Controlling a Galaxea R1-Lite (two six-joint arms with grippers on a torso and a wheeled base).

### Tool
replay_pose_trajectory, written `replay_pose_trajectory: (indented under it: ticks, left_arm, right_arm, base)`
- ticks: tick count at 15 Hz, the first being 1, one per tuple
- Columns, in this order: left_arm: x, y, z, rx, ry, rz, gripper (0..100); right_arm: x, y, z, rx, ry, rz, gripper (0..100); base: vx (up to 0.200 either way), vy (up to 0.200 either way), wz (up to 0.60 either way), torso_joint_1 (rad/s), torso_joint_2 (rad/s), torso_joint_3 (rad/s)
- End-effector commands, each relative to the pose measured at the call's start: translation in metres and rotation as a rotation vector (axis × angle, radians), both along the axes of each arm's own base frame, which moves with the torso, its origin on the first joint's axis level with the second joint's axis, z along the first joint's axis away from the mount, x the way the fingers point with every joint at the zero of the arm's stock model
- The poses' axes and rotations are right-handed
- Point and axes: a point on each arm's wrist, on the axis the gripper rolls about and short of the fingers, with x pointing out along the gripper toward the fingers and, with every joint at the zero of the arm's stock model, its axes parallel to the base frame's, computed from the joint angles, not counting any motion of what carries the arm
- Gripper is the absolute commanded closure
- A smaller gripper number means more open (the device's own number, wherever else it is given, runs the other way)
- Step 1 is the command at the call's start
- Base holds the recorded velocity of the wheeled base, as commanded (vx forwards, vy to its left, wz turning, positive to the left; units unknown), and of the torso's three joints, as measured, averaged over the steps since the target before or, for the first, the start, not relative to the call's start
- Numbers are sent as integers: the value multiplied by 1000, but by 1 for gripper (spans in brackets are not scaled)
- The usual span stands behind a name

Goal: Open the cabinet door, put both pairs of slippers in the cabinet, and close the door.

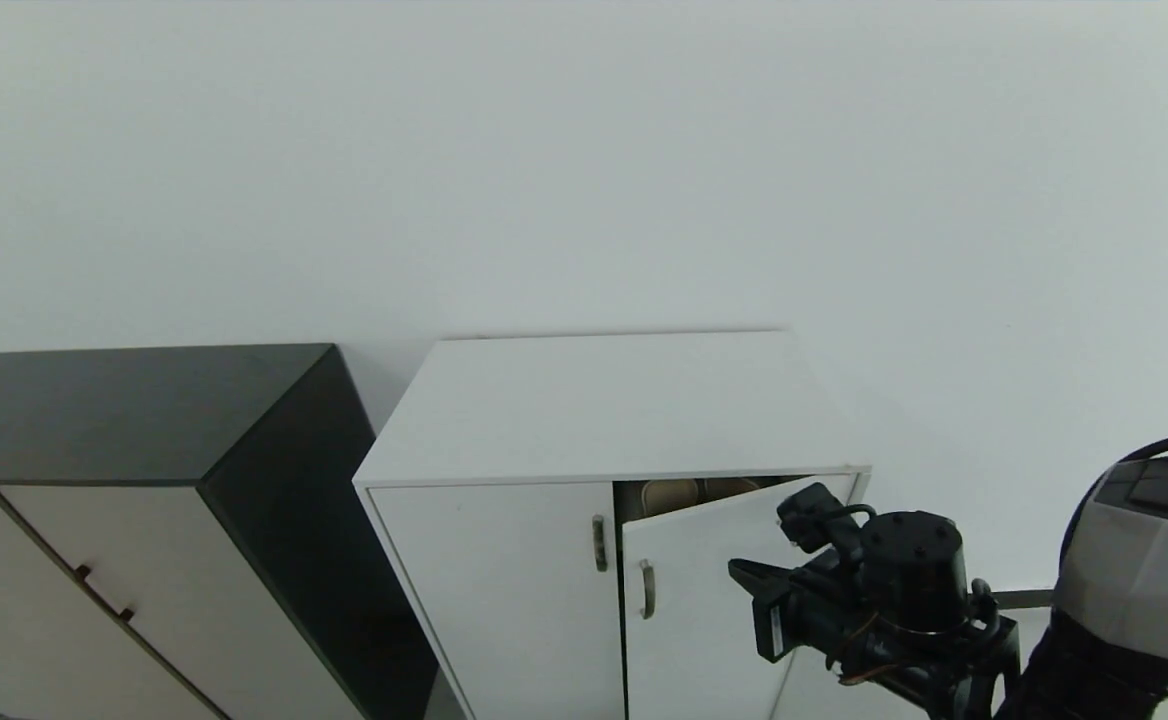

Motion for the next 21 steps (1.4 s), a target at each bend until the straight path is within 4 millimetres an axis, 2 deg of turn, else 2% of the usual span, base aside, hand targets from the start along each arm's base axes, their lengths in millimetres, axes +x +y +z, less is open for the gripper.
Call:
replay_pose_trajectory:
  ticks: [1, 6, 21]
  left_arm:
    - [0, 0, 0, 0, 2, 0, 100]
    - [0, 0, 0, 0, 2, 0, 100]
    - [0, 0, 0, 0, 2, 0, 100]
  right_arm:
    - [17, 1, -15, -10, 15, -29, 100]
    - [40, 0, -23, 0, -1, -70, 100]
    - [76, -6, -28, 28, -45, -139, 100]
  base:
    - [0, 0, 0, 0, 0, 0]
    - [0, 0, 0, 0, 0, 0]
    - [0, 0, 0, 0, 0, 0]
